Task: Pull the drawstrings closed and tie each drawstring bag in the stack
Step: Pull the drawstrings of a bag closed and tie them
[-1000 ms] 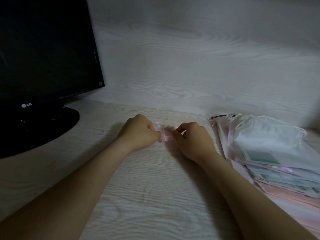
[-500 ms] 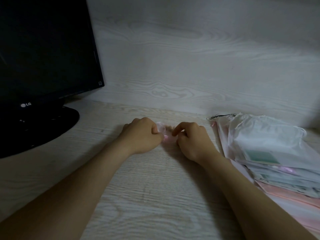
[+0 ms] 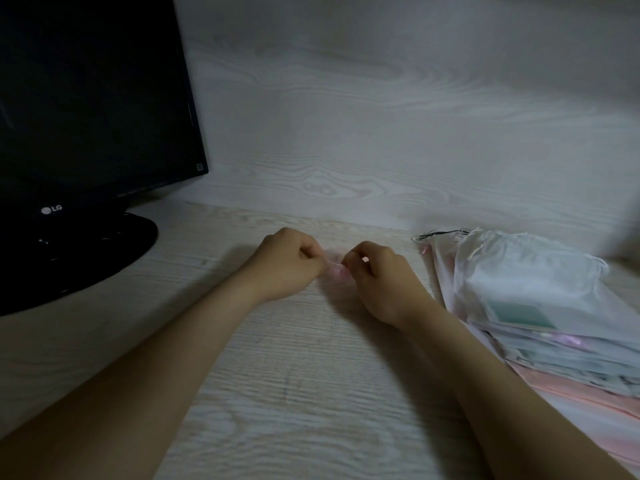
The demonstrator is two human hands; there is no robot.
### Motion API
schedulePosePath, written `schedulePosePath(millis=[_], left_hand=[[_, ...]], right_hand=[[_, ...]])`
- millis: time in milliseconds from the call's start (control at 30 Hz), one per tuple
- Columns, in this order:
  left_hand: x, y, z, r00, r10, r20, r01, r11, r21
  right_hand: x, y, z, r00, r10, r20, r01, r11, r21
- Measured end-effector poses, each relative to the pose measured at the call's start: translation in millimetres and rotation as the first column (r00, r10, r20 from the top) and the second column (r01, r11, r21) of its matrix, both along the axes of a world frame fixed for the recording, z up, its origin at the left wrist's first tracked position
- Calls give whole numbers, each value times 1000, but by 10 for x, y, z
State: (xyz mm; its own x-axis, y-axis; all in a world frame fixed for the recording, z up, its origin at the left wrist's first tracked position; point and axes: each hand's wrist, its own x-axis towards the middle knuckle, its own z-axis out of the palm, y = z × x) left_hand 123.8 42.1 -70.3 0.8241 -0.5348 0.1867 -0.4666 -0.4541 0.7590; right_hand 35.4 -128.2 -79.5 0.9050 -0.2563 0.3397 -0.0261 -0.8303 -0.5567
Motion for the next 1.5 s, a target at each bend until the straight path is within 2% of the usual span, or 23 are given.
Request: schedulePosePath(millis=[200,400,567,767,933,1133,1267,1500], left_hand=[[-43,-30,63,979,-54,-196,36,995,-93],[-91,-7,95,966,-11,-259,-8,997,-72],[-143,-69,85,930,-34,-366,-57,971,-233],[-193,-122,35,944,5,-329,-129,926,-355],[-202,-171,41,849,-173,-498,-108,868,-485],[-146,-195,-48,859,-203,-470,-23,902,-430],[-134,-189,-51,870,-209,-446,12,914,-405],[-127,-122,-48,921,-229,-316,98,919,-381]], right_hand=[[9,-10,-3,998,-16,53,16,1000,7],[15,-12,-5,999,-30,32,29,1000,5],[-14,27,15,994,38,101,-43,998,49],[-22,29,8,996,73,50,-72,997,-29],[-26,16,2,998,49,48,-48,999,-8],[9,-18,-6,991,-3,134,-18,987,157],[31,6,-1,988,57,141,-93,960,264],[-42,-14,71,980,107,169,-164,913,373]])
